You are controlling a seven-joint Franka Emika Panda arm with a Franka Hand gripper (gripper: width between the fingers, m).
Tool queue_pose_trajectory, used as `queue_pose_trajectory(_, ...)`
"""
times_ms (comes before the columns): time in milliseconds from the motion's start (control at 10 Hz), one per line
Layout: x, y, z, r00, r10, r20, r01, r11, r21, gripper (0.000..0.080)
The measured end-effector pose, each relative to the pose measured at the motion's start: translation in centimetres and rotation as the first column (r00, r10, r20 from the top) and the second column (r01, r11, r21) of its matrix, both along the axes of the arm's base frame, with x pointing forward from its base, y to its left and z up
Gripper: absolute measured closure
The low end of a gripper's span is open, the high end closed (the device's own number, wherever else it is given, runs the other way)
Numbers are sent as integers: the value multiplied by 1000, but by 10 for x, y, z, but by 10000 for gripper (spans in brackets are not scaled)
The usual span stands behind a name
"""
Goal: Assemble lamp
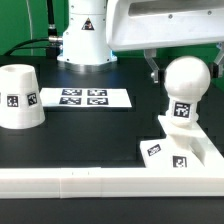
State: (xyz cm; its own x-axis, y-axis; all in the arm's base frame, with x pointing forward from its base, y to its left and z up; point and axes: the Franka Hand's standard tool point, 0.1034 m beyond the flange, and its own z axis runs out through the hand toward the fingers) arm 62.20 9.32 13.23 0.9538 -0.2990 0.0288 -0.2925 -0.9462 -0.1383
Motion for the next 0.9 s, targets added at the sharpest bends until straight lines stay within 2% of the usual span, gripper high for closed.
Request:
queue_pose_trajectory(200, 0, -1, -1, 979, -201, -27, 201, 979, 12, 225)
queue_pose_trajectory(400, -2, 1, -3, 899, -431, -72, 434, 900, 34, 225)
queue_pose_trajectory(800, -3, 4, -6, 806, -581, -111, 588, 808, 39, 225)
queue_pose_trajectory(900, -3, 4, -6, 824, -556, -106, 562, 826, 40, 155)
